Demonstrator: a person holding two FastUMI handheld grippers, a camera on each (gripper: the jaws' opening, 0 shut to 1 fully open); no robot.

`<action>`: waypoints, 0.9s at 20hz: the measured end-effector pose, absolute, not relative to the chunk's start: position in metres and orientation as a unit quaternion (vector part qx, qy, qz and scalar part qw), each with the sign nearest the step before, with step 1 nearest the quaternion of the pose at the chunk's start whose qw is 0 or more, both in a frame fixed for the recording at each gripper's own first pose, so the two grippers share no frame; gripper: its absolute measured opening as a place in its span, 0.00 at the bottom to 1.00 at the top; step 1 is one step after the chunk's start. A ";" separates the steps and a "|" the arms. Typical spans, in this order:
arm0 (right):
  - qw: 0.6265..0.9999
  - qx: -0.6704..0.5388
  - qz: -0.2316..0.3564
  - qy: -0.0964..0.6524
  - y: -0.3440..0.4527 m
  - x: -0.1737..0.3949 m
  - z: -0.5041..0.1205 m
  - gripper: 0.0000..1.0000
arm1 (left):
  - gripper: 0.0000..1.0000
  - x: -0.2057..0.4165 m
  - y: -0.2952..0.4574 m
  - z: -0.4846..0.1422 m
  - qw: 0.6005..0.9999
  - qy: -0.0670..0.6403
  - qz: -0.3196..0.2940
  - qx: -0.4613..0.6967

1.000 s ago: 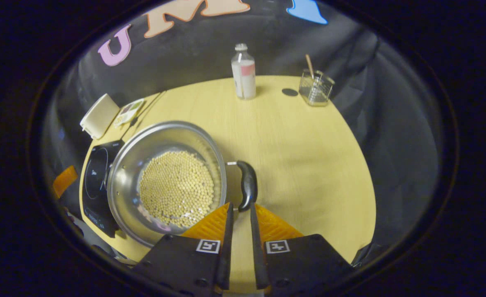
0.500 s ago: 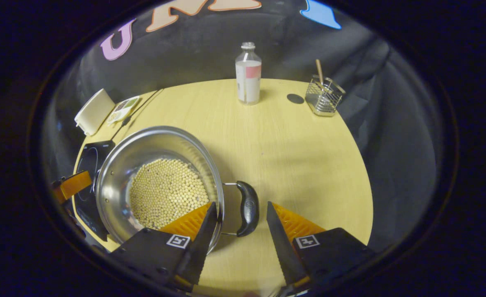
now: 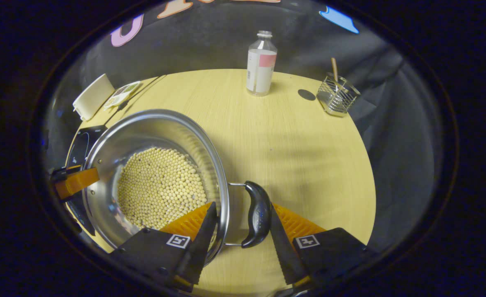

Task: First push the handle of the pot to place it horizontally, then grasp the pot with both hands and set it on the induction cooktop.

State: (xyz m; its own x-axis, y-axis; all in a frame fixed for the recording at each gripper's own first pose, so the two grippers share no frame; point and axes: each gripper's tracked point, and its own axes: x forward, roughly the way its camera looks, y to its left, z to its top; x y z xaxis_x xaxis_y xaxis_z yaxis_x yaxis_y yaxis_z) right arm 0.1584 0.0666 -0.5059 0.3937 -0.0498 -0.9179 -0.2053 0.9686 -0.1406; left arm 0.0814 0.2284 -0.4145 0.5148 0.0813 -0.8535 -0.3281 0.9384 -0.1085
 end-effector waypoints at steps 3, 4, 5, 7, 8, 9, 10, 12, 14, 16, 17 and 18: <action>0.829 -0.123 0.045 0.544 0.064 0.161 -0.506 0.72 | 0.74 0.080 0.234 -0.418 0.858 0.486 0.122 -0.110; 0.829 -0.122 0.046 0.544 0.065 0.160 -0.506 0.70 | 0.78 0.079 0.238 -0.420 0.858 0.487 0.126 -0.104; 0.831 -0.119 0.045 0.541 0.065 0.159 -0.504 0.73 | 0.65 0.082 0.239 -0.421 0.859 0.485 0.127 -0.106; 0.839 -0.112 0.048 0.530 0.066 0.161 -0.505 0.64 | 0.64 0.083 0.239 -0.422 0.862 0.477 0.139 -0.101; 0.842 -0.113 0.050 0.526 0.067 0.159 -0.504 0.60 | 0.64 0.079 0.239 -0.424 0.860 0.483 0.138 -0.087; 0.842 -0.114 0.053 0.524 0.065 0.159 -0.507 0.60 | 0.65 0.078 0.240 -0.424 0.860 0.486 0.138 -0.076; 0.842 -0.113 0.051 0.525 0.065 0.159 -0.507 0.60 | 0.65 0.079 0.240 -0.424 0.859 0.488 0.137 -0.073; 0.842 -0.108 0.046 0.527 0.065 0.159 -0.507 0.67 | 0.67 0.079 0.239 -0.425 0.858 0.490 0.136 -0.076; 0.843 -0.105 0.048 0.525 0.066 0.159 -0.507 0.60 | 0.64 0.078 0.240 -0.424 0.855 0.495 0.132 -0.075; 0.845 -0.105 0.048 0.522 0.065 0.158 -0.507 0.60 | 0.64 0.078 0.240 -0.425 0.857 0.493 0.130 -0.077; 0.845 -0.104 0.048 0.522 0.065 0.158 -0.507 0.60 | 0.63 0.079 0.240 -0.424 0.859 0.489 0.129 -0.081; 0.847 -0.100 0.052 0.520 0.065 0.157 -0.507 0.60 | 0.63 0.079 0.240 -0.424 0.861 0.485 0.127 -0.082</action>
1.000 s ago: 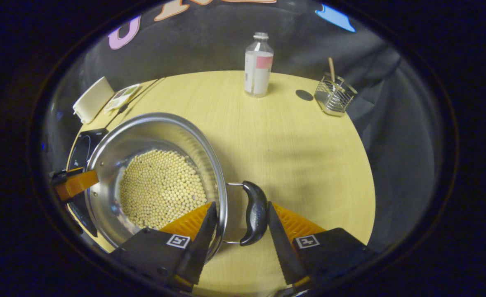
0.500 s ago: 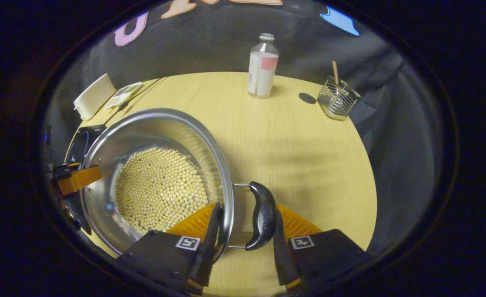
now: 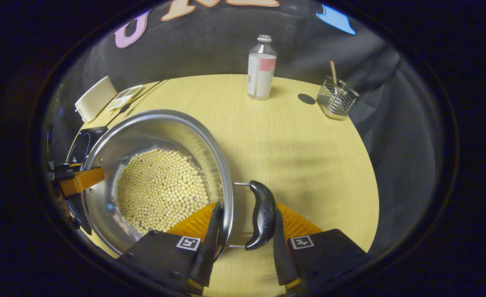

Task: First push the handle of the pot to place it horizontally, then grasp the pot with both hands and set it on the induction cooktop.

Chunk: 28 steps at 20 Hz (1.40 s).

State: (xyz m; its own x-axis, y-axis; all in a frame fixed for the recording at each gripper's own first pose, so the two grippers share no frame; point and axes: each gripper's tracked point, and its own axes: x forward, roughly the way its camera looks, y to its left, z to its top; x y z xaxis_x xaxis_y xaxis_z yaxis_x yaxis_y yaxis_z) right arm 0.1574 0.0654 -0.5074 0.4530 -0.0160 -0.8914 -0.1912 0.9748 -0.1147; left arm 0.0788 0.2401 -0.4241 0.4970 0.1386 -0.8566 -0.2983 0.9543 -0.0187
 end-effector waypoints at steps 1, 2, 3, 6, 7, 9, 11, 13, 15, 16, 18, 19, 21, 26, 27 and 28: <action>0.847 -0.091 0.050 0.521 0.065 0.155 -0.505 0.60 | 0.61 0.079 0.240 -0.424 0.864 0.481 0.124 -0.083; 0.848 -0.084 0.049 0.521 0.065 0.156 -0.506 0.55 | 0.63 0.079 0.240 -0.424 0.864 0.482 0.121 -0.082; 0.848 -0.078 0.049 0.522 0.065 0.157 -0.506 0.56 | 0.61 0.079 0.241 -0.424 0.864 0.481 0.121 -0.085; 0.843 -0.063 0.050 0.532 0.064 0.155 -0.506 0.55 | 0.59 0.078 0.240 -0.423 0.861 0.485 0.122 -0.090; 0.841 -0.054 0.046 0.536 0.064 0.153 -0.506 0.55 | 0.58 0.076 0.239 -0.422 0.858 0.490 0.124 -0.090; 0.841 -0.048 0.047 0.537 0.061 0.147 -0.504 0.55 | 0.59 0.066 0.233 -0.422 0.853 0.497 0.128 -0.100; 0.841 -0.053 0.055 0.535 0.058 0.137 -0.502 0.55 | 0.59 0.054 0.228 -0.420 0.846 0.503 0.137 -0.112; 0.840 -0.050 0.062 0.537 0.058 0.128 -0.501 0.55 | 0.57 0.043 0.224 -0.415 0.847 0.499 0.146 -0.110; 0.841 -0.046 0.072 0.535 0.059 0.123 -0.498 0.55 | 0.57 0.035 0.223 -0.406 0.852 0.491 0.152 -0.099; 0.842 -0.045 0.076 0.533 0.061 0.122 -0.495 0.55 | 0.57 0.033 0.223 -0.400 0.854 0.487 0.156 -0.095; 0.844 -0.038 0.082 0.529 0.065 0.122 -0.491 0.55 | 0.58 0.030 0.226 -0.391 0.856 0.483 0.162 -0.085; 0.844 -0.032 0.083 0.529 0.067 0.120 -0.489 0.55 | 0.57 0.027 0.227 -0.386 0.857 0.481 0.165 -0.081; 0.845 -0.020 0.087 0.528 0.075 0.119 -0.483 0.58 | 0.57 0.028 0.233 -0.374 0.862 0.473 0.169 -0.070; 0.851 -0.003 0.085 0.519 0.091 0.118 -0.470 0.54 | 0.57 0.027 0.249 -0.354 0.867 0.467 0.165 -0.059; 0.850 -0.002 0.083 0.520 0.095 0.117 -0.469 0.55 | 0.58 0.026 0.252 -0.353 0.866 0.468 0.163 -0.058; 0.850 -0.003 0.080 0.521 0.100 0.115 -0.467 0.55 | 0.57 0.023 0.256 -0.353 0.866 0.470 0.160 -0.058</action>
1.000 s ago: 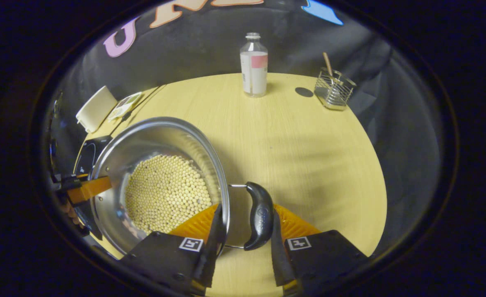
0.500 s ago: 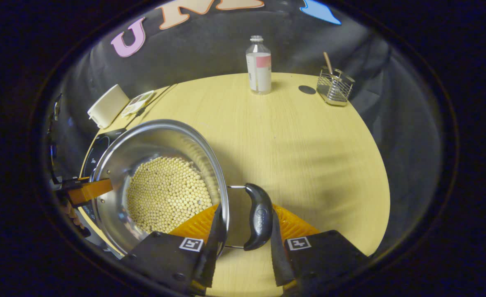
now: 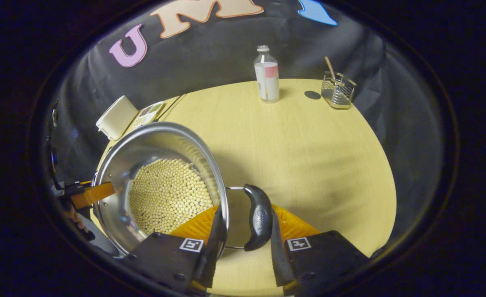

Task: First push the handle of the pot to place it horizontally, then grasp the pot with both hands and set it on the induction cooktop.

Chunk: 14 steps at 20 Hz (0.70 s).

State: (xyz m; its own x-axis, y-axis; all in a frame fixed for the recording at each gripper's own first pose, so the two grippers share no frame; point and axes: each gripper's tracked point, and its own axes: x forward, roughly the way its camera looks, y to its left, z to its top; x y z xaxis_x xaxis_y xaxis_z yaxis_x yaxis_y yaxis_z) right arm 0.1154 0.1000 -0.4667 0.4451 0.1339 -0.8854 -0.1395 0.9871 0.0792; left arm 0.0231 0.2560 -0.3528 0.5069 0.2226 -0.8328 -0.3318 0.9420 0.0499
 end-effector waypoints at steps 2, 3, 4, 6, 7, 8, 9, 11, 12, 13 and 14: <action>0.851 -0.007 0.075 0.519 0.111 0.112 -0.463 0.54 | 0.57 0.017 0.267 -0.352 0.867 0.470 0.156 -0.065; 0.852 -0.009 0.071 0.518 0.118 0.110 -0.461 0.54 | 0.57 0.014 0.274 -0.352 0.867 0.468 0.155 -0.069; 0.854 -0.012 0.066 0.517 0.127 0.107 -0.459 0.54 | 0.57 0.010 0.282 -0.351 0.868 0.468 0.152 -0.072; 0.855 -0.016 0.056 0.516 0.149 0.100 -0.457 0.54 | 0.57 0.004 0.304 -0.347 0.871 0.465 0.142 -0.068; 0.855 -0.016 0.051 0.516 0.162 0.094 -0.453 0.54 | 0.57 0.001 0.315 -0.344 0.873 0.464 0.137 -0.067; 0.855 -0.017 0.047 0.516 0.174 0.090 -0.451 0.59 | 0.57 -0.003 0.327 -0.341 0.874 0.463 0.130 -0.066; 0.856 -0.018 0.043 0.515 0.187 0.088 -0.448 0.55 | 0.57 -0.004 0.340 -0.338 0.878 0.458 0.124 -0.065; 0.859 -0.024 0.032 0.511 0.213 0.085 -0.442 0.54 | 0.56 -0.007 0.363 -0.337 0.881 0.455 0.112 -0.065; 0.860 -0.027 0.026 0.509 0.226 0.083 -0.443 0.55 | 0.57 -0.009 0.374 -0.338 0.882 0.454 0.108 -0.068; 0.860 -0.028 0.022 0.509 0.238 0.080 -0.442 0.55 | 0.57 -0.011 0.385 -0.339 0.882 0.453 0.105 -0.070; 0.859 -0.029 0.019 0.511 0.249 0.078 -0.442 0.55 | 0.57 -0.014 0.398 -0.340 0.883 0.453 0.104 -0.072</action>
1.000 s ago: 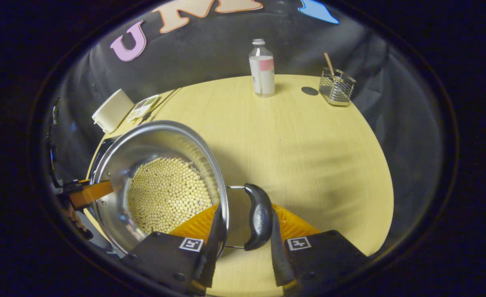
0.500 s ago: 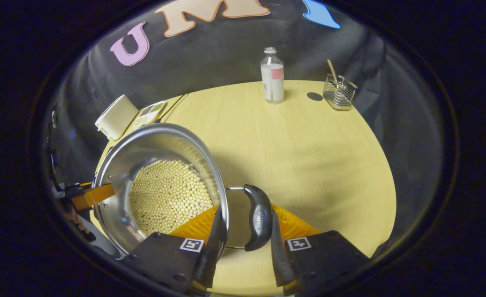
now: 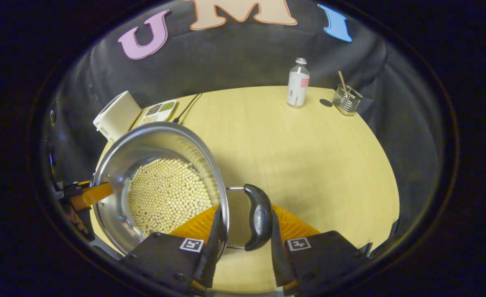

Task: First push the handle of the pot to place it horizontally, then grasp the pot with both hands and set it on the induction cooktop.

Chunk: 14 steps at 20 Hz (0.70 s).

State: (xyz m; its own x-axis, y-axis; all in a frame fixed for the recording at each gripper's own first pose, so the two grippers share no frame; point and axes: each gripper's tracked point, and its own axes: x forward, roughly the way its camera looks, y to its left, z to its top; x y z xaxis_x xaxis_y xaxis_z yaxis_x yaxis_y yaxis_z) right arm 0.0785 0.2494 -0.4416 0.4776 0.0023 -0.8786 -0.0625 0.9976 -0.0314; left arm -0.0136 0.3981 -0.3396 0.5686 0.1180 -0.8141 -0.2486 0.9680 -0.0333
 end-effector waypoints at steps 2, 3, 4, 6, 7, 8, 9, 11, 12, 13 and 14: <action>0.858 -0.037 0.016 0.511 0.272 0.078 -0.440 0.55 | 0.57 -0.019 0.419 -0.338 0.883 0.452 0.102 -0.075; 0.859 -0.041 0.015 0.511 0.283 0.077 -0.438 0.55 | 0.57 -0.021 0.428 -0.337 0.884 0.450 0.102 -0.077; 0.858 -0.044 0.015 0.511 0.295 0.076 -0.437 0.59 | 0.57 -0.024 0.436 -0.336 0.884 0.450 0.100 -0.080; 0.856 -0.045 0.014 0.514 0.313 0.078 -0.439 0.55 | 0.57 -0.027 0.453 -0.336 0.883 0.452 0.100 -0.081; 0.855 -0.044 0.014 0.517 0.323 0.079 -0.441 0.55 | 0.56 -0.029 0.463 -0.337 0.883 0.452 0.101 -0.078; 0.853 -0.045 0.014 0.519 0.332 0.079 -0.443 0.55 | 0.56 -0.029 0.472 -0.338 0.883 0.452 0.102 -0.075; 0.852 -0.046 0.016 0.521 0.342 0.080 -0.445 0.55 | 0.56 -0.031 0.479 -0.338 0.882 0.454 0.103 -0.074; 0.850 -0.047 0.020 0.525 0.357 0.080 -0.451 0.54 | 0.55 -0.033 0.493 -0.341 0.880 0.457 0.105 -0.075; 0.848 -0.048 0.022 0.527 0.364 0.081 -0.453 0.54 | 0.55 -0.034 0.498 -0.344 0.879 0.459 0.107 -0.075; 0.847 -0.049 0.024 0.529 0.370 0.082 -0.456 0.54 | 0.55 -0.035 0.503 -0.346 0.877 0.461 0.109 -0.077; 0.845 -0.049 0.026 0.532 0.375 0.083 -0.458 0.54 | 0.56 -0.035 0.508 -0.345 0.877 0.461 0.109 -0.074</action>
